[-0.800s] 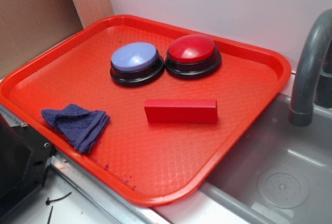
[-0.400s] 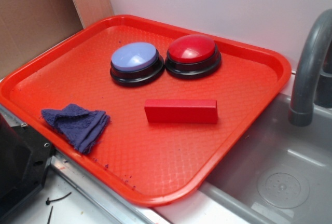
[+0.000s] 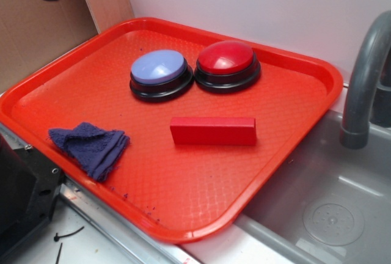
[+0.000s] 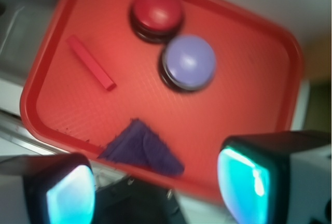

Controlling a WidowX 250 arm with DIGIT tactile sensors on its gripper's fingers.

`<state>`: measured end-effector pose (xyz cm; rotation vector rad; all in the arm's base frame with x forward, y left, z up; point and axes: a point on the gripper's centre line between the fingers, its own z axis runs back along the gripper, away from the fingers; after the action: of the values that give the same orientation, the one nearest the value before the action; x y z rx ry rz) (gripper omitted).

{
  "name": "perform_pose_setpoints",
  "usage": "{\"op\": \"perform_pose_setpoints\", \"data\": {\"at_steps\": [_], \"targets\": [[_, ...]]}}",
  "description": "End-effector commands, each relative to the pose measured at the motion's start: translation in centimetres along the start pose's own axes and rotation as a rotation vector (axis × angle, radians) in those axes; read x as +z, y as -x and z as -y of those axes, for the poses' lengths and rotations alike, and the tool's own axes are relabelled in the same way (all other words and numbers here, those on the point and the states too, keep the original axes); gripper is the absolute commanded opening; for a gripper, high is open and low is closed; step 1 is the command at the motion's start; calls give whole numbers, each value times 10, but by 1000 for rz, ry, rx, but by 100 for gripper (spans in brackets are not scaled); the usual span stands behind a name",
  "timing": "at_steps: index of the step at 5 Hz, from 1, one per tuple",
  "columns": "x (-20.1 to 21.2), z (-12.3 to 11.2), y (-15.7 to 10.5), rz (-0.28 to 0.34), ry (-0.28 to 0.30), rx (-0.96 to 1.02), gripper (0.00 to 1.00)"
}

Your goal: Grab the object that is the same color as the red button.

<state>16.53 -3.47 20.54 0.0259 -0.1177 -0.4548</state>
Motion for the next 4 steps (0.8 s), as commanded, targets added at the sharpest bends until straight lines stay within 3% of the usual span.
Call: {"op": "perform_pose_setpoints", "data": {"at_steps": [1, 2, 4], "targets": [[-44, 42, -57, 8, 5, -485, 100], [-61, 56, -65, -5, 41, -568, 100], [-100, 66, -75, -66, 61, -502, 100]]}}
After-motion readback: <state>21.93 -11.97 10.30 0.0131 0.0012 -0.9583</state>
